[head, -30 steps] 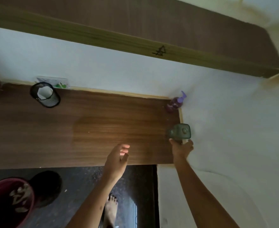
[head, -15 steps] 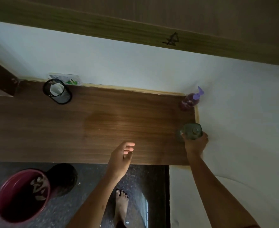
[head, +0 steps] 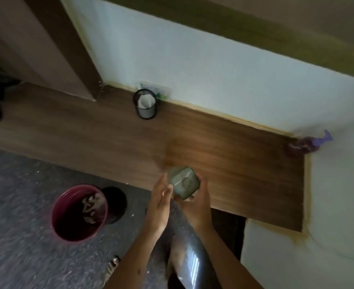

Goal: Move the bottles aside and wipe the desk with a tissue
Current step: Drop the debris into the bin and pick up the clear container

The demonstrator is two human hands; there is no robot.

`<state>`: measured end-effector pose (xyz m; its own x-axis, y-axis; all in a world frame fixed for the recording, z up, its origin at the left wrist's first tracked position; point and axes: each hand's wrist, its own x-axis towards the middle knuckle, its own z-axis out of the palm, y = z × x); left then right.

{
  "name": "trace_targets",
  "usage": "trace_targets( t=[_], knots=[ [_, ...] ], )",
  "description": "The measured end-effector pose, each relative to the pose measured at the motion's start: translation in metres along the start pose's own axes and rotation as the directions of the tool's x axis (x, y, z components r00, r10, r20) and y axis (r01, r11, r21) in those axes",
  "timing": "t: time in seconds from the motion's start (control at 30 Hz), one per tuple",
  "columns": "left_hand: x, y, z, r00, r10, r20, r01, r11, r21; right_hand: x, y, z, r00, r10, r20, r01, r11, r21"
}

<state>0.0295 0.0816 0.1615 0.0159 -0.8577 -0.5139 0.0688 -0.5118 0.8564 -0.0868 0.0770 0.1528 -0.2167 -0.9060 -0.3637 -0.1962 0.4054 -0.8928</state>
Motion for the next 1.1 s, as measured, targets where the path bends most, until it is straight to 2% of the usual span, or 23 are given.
trace_targets(
  t=[0.17, 0.23, 0.33, 0.43, 0.5, 0.7, 0.83, 0.97, 1.1],
  knots=[
    [-0.019, -0.010, -0.089, 0.984, -0.117, -0.136, 0.099, 0.986, -0.132, -0.035, -0.006, 0.092, 0.983, -0.102, 0.155, 0.112, 0.992, -0.051],
    [-0.028, -0.015, -0.120, 0.973, -0.131, -0.189, 0.091, 0.974, -0.207, -0.047, -0.007, 0.127, 0.975, -0.125, 0.184, 0.143, 0.986, -0.086],
    [-0.031, -0.034, -0.164, 0.930, -0.175, -0.324, 0.073, 0.950, -0.304, -0.060, 0.002, 0.181, 0.969, -0.107, 0.222, 0.127, 0.989, -0.076],
    [-0.023, -0.064, -0.209, 0.883, -0.281, -0.376, 0.133, 0.918, -0.374, -0.067, 0.025, 0.236, 0.949, -0.053, 0.312, 0.090, 0.990, -0.106],
    [-0.012, -0.086, -0.235, 0.845, -0.376, -0.381, 0.185, 0.873, -0.451, -0.066, 0.049, 0.270, 0.928, 0.007, 0.373, 0.062, 0.983, -0.172],
    [0.057, -0.200, -0.309, 0.762, -0.528, -0.375, 0.309, 0.805, -0.507, -0.032, 0.159, 0.372, 0.831, 0.210, 0.514, -0.036, 0.945, -0.326],
    [0.112, -0.287, -0.352, 0.780, -0.538, -0.321, 0.309, 0.776, -0.550, 0.005, 0.232, 0.426, 0.811, 0.281, 0.514, -0.069, 0.917, -0.393],
    [0.154, -0.354, -0.375, 0.811, -0.508, -0.290, 0.337, 0.811, -0.478, 0.034, 0.296, 0.469, 0.712, 0.449, 0.540, -0.208, 0.869, -0.449],
    [0.176, -0.407, -0.382, 0.763, -0.577, -0.290, 0.384, 0.767, -0.514, 0.051, 0.345, 0.495, 0.660, 0.503, 0.558, -0.250, 0.848, -0.468]
  ],
)
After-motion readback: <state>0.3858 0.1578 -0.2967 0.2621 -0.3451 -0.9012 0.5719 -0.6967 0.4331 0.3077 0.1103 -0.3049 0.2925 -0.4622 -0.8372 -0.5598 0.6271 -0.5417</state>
